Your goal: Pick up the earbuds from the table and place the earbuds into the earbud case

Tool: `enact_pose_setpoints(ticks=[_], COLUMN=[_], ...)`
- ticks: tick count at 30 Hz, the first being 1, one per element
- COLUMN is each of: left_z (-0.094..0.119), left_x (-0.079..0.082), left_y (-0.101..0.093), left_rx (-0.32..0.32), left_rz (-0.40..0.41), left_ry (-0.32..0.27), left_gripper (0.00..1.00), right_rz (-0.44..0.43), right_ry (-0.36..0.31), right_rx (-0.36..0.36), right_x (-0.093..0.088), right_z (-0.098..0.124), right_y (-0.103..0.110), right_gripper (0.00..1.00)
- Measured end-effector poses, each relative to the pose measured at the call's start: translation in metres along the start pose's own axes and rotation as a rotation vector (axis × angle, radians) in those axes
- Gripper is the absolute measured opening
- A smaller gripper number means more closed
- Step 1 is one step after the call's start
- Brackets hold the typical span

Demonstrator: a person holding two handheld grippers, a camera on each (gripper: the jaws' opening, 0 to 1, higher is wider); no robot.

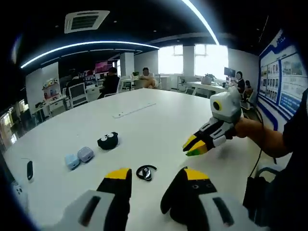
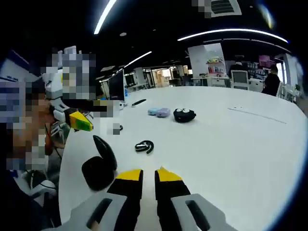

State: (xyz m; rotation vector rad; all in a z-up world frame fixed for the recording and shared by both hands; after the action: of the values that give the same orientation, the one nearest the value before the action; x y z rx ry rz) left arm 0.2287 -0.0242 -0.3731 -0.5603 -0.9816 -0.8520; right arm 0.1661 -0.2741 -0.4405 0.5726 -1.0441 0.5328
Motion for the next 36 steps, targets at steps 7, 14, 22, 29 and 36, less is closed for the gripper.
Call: enact_pose_setpoints(ticks=[7,14,22,29,36], left_z=[-0.022,-0.039,-0.071,-0.083,-0.092], left_x=[-0.001,-0.008,-0.022,-0.034,-0.034], left_y=[-0.006,0.011,0.044,0.045,0.044], left_rx=[-0.006,-0.058,-0.094,-0.085,-0.115], left_rz=[-0.004,0.181,0.431,0.499,0.532], left_ry=[0.051,0.088,0.103,0.140,0.129], left_gripper=[0.42,0.37,0.35,0.35,0.34], right_rz=[-0.005,0.054,0.132,0.140,0.128], right_ry=[-0.008,0.060,0.105,0.120,0.113], right_rx=[-0.006,0.032,0.058,0.089,0.102], right_x=[-0.007,-0.005,0.008,0.013,0.017], right_z=[0.013,-0.008,-0.053,-0.080,-0.091], right_y=[0.002,-0.003,-0.002,-0.005,-0.005], right_gripper=[0.09,0.15,0.15,0.16,0.16])
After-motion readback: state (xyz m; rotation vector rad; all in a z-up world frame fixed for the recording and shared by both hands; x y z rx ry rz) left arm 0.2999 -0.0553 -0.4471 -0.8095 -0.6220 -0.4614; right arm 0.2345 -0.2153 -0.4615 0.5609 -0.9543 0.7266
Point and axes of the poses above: the point that each gripper's makers call its tool centre point, and the gripper's own axes: z roughly backward along the fingers, y roughly to its left, x roughly out of its top, the point moved 10 cm from there along z, roughly backward along the fingers, and after that the axes turned 3 degrees about z, right-handed, at the moved point
